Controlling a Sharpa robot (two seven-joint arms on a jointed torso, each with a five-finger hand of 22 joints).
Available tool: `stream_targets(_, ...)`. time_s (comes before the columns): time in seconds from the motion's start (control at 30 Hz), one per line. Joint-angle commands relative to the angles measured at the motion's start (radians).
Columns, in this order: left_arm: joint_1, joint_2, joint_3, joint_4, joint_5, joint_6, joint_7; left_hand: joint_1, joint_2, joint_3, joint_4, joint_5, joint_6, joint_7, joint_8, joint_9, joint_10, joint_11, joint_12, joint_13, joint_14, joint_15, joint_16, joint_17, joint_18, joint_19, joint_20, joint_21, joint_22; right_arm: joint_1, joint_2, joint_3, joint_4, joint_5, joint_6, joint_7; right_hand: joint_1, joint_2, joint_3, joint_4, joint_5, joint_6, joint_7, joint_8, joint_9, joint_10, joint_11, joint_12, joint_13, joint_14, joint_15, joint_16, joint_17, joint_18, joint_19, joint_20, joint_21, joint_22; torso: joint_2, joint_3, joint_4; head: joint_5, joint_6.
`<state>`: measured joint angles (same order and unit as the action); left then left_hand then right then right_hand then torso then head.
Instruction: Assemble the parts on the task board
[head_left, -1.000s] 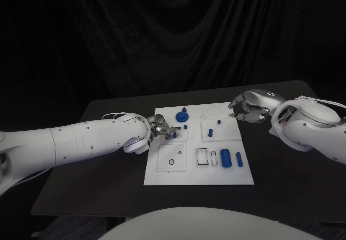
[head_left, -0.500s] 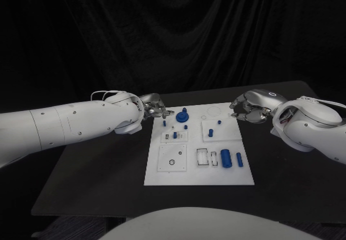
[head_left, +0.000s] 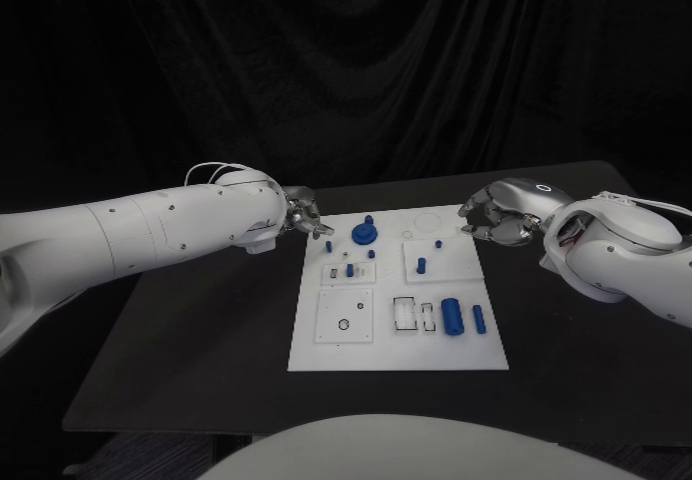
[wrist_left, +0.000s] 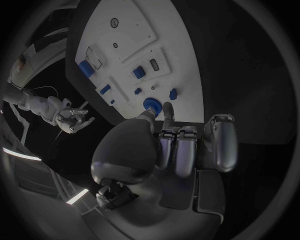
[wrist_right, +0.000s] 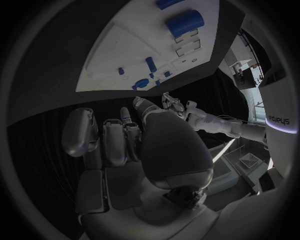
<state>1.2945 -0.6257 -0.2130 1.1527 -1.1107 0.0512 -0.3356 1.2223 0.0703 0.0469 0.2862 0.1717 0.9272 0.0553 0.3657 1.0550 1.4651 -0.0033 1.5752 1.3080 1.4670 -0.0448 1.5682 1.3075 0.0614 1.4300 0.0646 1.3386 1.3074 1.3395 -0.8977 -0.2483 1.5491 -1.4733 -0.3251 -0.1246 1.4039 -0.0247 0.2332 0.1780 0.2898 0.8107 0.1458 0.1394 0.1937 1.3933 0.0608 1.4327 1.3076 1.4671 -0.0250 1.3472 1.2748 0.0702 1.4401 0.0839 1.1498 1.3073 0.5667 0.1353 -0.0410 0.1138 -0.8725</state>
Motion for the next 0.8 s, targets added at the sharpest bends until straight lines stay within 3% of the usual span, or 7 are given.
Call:
stream_targets(0.03,0.0,0.027,0.001,-0.04,-0.008,0.062,-0.006,-0.026,-0.007,-0.016,0.004,-0.012,-0.002,0.001,0.02,0.028,0.106,-0.003,-0.004,0.263,0.104,-0.005,0.003,0.263,-0.005,0.003,-0.003,0.004,0.188,-0.002,0.0,0.001,0.002,-0.002,-0.008,-0.005,-0.006,0.002,0.006,0.003,0.006,0.01,0.0,-0.004,-0.001,-0.003,-0.004,-0.003,0.037,0.019,0.007,-0.004,0.0,0.016,-0.006,0.003,-0.005,0.148,0.002,-0.0024,-0.0004,0.001,0.0)
stream_targets(0.37,-0.014,0.085,0.001,-0.119,-0.01,0.09,-0.007,-0.139,0.01,-0.089,0.005,-0.084,-0.025,0.008,0.021,0.072,0.106,0.003,-0.004,0.263,0.104,0.0,0.003,0.263,-0.004,0.001,0.002,0.004,0.188,-0.002,0.002,0.001,0.004,-0.002,-0.006,-0.005,-0.004,0.003,0.008,0.002,0.01,0.011,0.0,-0.005,-0.002,-0.003,-0.004,-0.003,0.037,0.019,0.006,-0.004,0.0,0.016,-0.006,0.003,-0.006,0.147,0.004,-0.0032,-0.0014,0.003,0.0)
stream_targets(0.47,-0.019,0.096,0.001,-0.14,-0.01,0.097,-0.01,-0.141,0.01,-0.09,0.005,-0.086,-0.026,0.009,0.02,0.073,0.106,0.003,-0.004,0.263,0.104,0.0,0.003,0.263,-0.004,0.0,0.002,0.002,0.187,-0.002,0.002,0.001,0.005,-0.002,-0.005,-0.005,-0.004,0.003,0.008,0.002,0.01,0.011,0.0,-0.005,-0.002,-0.003,-0.004,-0.003,0.037,0.019,0.006,-0.004,0.0,0.016,-0.006,0.003,-0.006,0.147,0.006,-0.0038,-0.0018,0.003,0.0)
stream_targets(0.8,-0.03,0.119,0.001,-0.18,-0.01,0.09,-0.012,-0.144,0.015,-0.1,0.002,-0.085,-0.046,0.015,0.001,0.072,0.106,0.009,-0.004,0.263,0.104,0.004,0.003,0.263,0.0,-0.013,0.005,-0.016,0.182,-0.002,0.001,0.001,0.007,-0.002,-0.001,-0.006,-0.004,0.003,0.01,0.002,0.012,0.011,0.0,-0.006,-0.002,-0.002,-0.004,-0.002,0.038,0.019,0.006,-0.004,0.001,0.016,-0.006,0.003,-0.005,0.148,0.004,-0.0008,-0.0004,0.003,0.0)
